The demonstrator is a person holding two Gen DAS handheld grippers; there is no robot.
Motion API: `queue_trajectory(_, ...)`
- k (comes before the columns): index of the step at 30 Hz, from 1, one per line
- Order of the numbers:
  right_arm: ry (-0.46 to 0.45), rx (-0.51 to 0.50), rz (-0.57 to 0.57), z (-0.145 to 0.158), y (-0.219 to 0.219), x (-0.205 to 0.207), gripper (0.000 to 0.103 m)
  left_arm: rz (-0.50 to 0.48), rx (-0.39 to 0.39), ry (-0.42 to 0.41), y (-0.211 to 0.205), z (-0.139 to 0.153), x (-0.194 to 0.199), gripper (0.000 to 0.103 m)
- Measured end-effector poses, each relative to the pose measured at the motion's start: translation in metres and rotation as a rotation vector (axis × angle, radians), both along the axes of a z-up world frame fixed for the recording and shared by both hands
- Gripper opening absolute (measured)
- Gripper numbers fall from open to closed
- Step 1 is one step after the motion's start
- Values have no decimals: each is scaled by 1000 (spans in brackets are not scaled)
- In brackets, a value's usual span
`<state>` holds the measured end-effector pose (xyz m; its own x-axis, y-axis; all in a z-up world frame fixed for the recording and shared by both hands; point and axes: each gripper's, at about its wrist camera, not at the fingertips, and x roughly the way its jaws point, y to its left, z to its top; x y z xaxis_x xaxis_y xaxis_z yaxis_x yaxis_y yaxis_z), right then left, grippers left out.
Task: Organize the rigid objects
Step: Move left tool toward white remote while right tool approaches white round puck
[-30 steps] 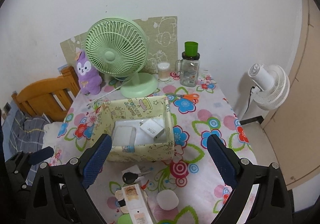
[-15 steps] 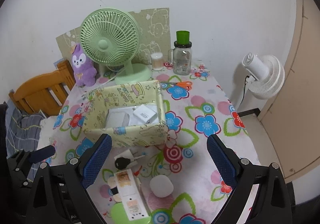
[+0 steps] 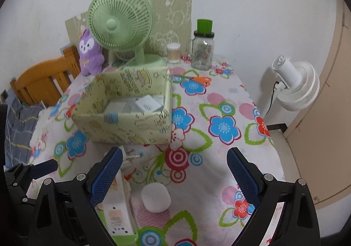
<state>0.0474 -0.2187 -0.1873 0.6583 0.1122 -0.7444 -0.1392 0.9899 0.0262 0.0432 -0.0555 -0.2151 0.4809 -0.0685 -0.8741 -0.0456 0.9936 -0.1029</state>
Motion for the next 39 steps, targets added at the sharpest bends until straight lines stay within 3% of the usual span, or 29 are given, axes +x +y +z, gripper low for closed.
queue_trajectory(19,88,2,44,-50,-12,7,97,93,-10,64,-10,-47,-4,96)
queue_trajectory(26,116,-2,48,-64,-17,10,97,98,-5,68,-16,-56,-5,80)
queue_trajectory(34,141,-4,62,-75,-19,12,97,124,-2,95,-20,-68,-6,73)
queue_trajectory(38,159,13,51,-81,-23,14,97,134,-27,65,-27,-67,-10,52)
queue_trajectory(39,162,14,49,-82,-24,15,97,137,-19,62,-30,-66,-11,51)
